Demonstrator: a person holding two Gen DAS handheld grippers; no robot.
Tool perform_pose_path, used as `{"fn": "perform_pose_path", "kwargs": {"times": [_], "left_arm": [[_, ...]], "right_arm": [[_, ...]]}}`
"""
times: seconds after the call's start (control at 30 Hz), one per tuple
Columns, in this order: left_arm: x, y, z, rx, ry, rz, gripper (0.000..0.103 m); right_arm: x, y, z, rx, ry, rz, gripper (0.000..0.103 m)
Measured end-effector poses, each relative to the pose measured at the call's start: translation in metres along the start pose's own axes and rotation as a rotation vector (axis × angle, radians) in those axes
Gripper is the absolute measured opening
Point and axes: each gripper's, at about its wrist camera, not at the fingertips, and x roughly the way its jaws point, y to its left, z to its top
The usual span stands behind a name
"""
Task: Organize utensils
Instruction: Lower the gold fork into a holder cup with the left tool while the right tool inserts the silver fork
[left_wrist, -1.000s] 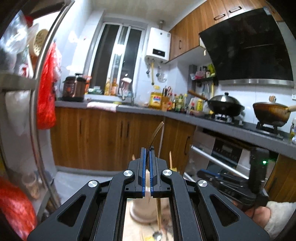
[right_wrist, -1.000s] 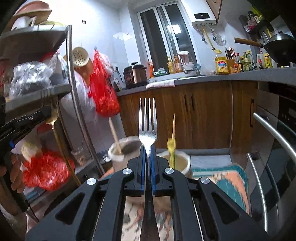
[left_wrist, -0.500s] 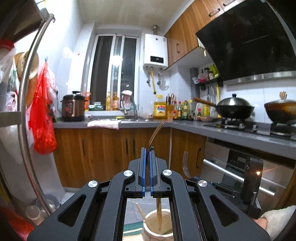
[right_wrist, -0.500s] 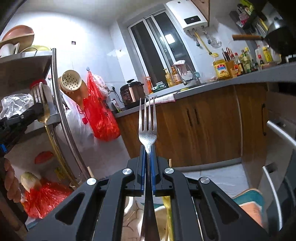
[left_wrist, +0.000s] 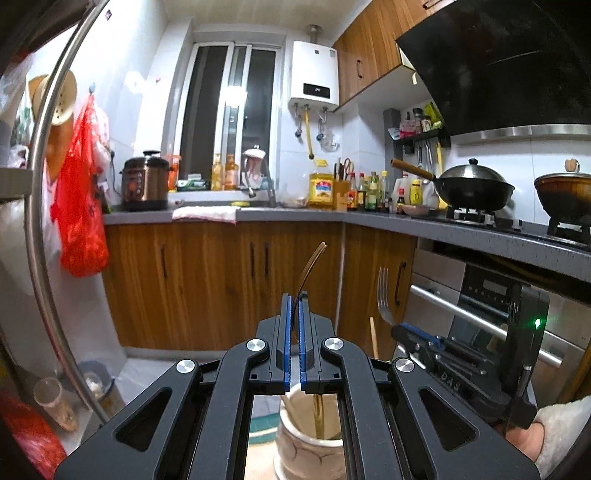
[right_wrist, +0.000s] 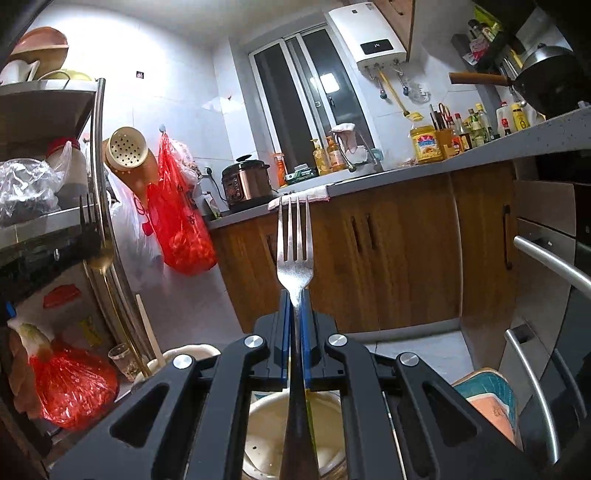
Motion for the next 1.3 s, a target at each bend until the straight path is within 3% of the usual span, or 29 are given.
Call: {"fn": "perform_pose_path", "kwargs": {"times": [0.13,0.3,0.5,0.77,1.0,1.3], "left_arm": [[-0.001,0.001,0.002,-0.006,-0.007,0.002,0.004],[0.001,0.002,-0.001,-0.006,0.002,-0.005,0.004],[-0.001,0.005,-0.008,-0.017,0.022,-0.020,0.004],[-0.002,-0.003,-0.028,0.017,0.069,-0.018,0.004],[-0.002,-0.012,-0.042,0.054,0.093,-0.018,0.004],[-0.005,-0.004,-0.044,0.024,0.091,0.003,0.004]], "right_arm": [[0.006,0.007,0.003,-0.050,-0.048,-0.046,0.005],[0.013,0.009,-0.008,-0.102,-0.041,-0.087,0.005],[-0.002,-0.005,-0.010,-0.065,0.014,-0.097,0.005],[-0.016,-0.010,-0.029,-0.043,0.168,-0.085,0.005],[-0.021,-0.004,-0.041,-0.072,0.201,-0.053,0.005],[-0.027,0.000,-0.041,-0.098,0.200,-0.038,0.005]]}}
